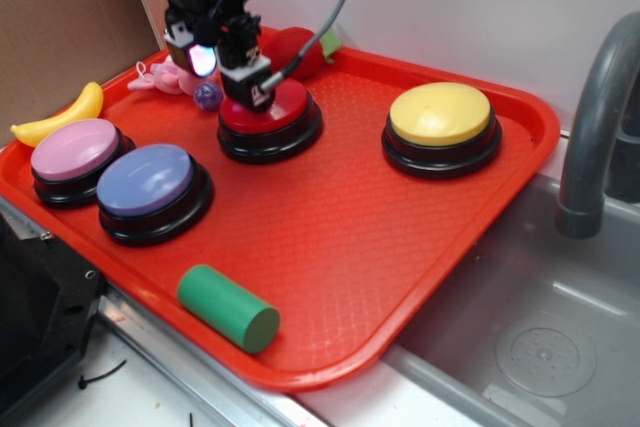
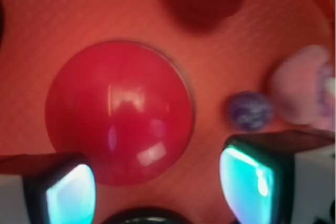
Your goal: Push the red button.
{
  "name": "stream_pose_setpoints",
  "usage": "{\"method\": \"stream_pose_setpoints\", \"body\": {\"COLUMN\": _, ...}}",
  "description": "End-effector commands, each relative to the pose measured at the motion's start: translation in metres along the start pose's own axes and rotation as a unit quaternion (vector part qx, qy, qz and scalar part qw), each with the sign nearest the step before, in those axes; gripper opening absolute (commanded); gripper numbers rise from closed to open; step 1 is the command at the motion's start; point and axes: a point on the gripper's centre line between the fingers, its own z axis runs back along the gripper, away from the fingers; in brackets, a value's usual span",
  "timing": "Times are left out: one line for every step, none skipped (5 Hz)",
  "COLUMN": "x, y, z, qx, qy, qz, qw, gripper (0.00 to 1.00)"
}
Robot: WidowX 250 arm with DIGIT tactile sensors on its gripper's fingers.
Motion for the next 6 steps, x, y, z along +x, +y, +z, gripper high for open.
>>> {"method": "stream_pose_setpoints", "body": {"x": 0.001, "y": -0.003, "z": -0.015, "qx": -0.011, "qy": 0.002, "qz": -0.02, "qw": 1.0, "gripper": 1.0}}
{"method": "stream_pose_setpoints", "body": {"x": 0.005, "y": -0.004, "z": -0.01, "qx": -0.006, "qy": 0.001, "qz": -0.023, "qw": 1.0, "gripper": 1.0}}
{"method": "stream_pose_setpoints", "body": {"x": 0.006, "y": -0.002, "z": 0.014, "qx": -0.004, "qy": -0.011, "qz": -0.021, "qw": 1.0, "gripper": 1.0}}
{"method": "stream_pose_setpoints", "body": {"x": 0.007, "y": 0.004, "z": 0.044, "qx": -0.003, "qy": -0.034, "qz": -0.01, "qw": 0.999, "gripper": 1.0}}
{"method": "stream_pose_setpoints", "body": {"x": 0.022, "y": 0.007, "z": 0.029, "qx": -0.008, "qy": -0.044, "qz": -0.019, "qw": 0.999, "gripper": 1.0}}
{"method": "stream_pose_setpoints", "body": {"x": 0.035, "y": -0.004, "z": -0.006, "qx": -0.006, "qy": -0.051, "qz": -0.047, "qw": 0.998, "gripper": 1.0}}
